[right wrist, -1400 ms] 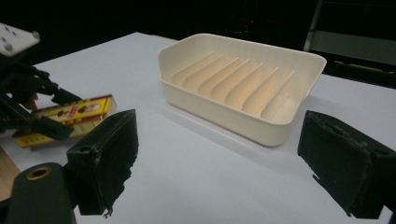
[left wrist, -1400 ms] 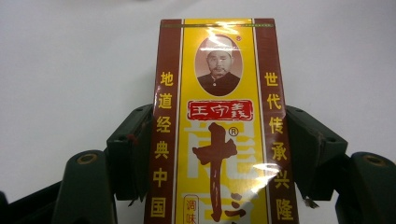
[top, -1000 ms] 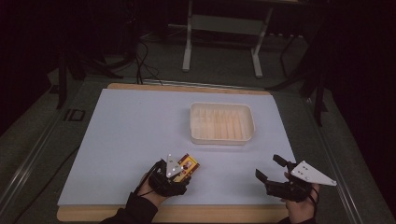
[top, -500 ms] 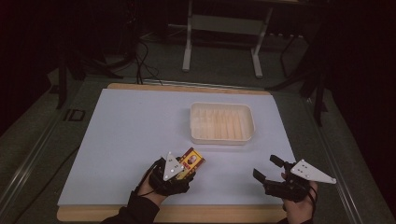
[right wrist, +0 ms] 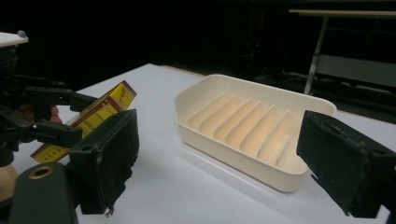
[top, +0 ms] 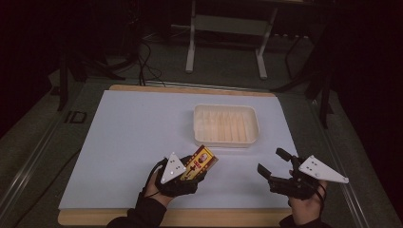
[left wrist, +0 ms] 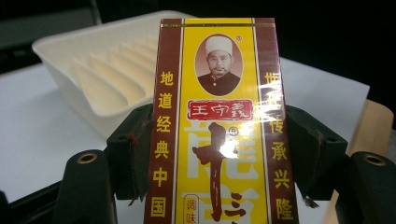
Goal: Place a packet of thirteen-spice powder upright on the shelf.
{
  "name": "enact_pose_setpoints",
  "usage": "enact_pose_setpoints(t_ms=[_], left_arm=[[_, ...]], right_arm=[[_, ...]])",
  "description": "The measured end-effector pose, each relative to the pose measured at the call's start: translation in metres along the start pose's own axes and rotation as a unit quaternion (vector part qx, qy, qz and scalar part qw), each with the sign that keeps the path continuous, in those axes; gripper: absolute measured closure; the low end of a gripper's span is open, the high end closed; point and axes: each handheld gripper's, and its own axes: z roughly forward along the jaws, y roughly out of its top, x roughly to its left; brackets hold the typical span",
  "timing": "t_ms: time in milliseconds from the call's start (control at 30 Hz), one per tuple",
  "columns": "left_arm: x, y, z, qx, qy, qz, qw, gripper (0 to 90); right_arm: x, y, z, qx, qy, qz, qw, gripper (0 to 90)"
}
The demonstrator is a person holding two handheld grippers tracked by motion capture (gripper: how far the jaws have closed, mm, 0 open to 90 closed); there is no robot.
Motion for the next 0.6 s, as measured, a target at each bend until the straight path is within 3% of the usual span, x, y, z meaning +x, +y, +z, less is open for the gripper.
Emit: enact_pose_setpoints(t_ms=[67,300,400,467,533,600], left_arm=[[-0.003,0.001,0.001,-0.015,0.007,0.001,0.9999,32.9],[-0.01,0.004,0.008,-0.042,-0.001,0.02,0.9989,32.9],[-0.012,0.004,0.012,-0.055,-0.002,0.013,0.9984,32.9],[-0.012,0.005,0.016,-0.065,-0.005,0.003,0.9979,32.9],[-0.011,0.005,0.02,-0.073,-0.006,-0.006,0.9973,32.9],[-0.012,0.005,0.023,-0.085,-0.007,-0.011,0.9963,32.9]], right_arm=[[0.004,0.007,0.002,-0.004,0.002,-0.002,1.0,11.7],[0.025,0.025,0.017,-0.03,0.05,-0.021,0.9981,11.8],[0.034,0.03,0.028,-0.032,0.058,-0.03,0.9974,11.8],[0.037,0.032,0.033,-0.038,0.058,-0.028,0.9972,11.4],[0.042,0.034,0.038,-0.052,0.041,-0.025,0.9975,10.8],[0.044,0.037,0.041,-0.05,0.038,-0.019,0.9979,10.6]])
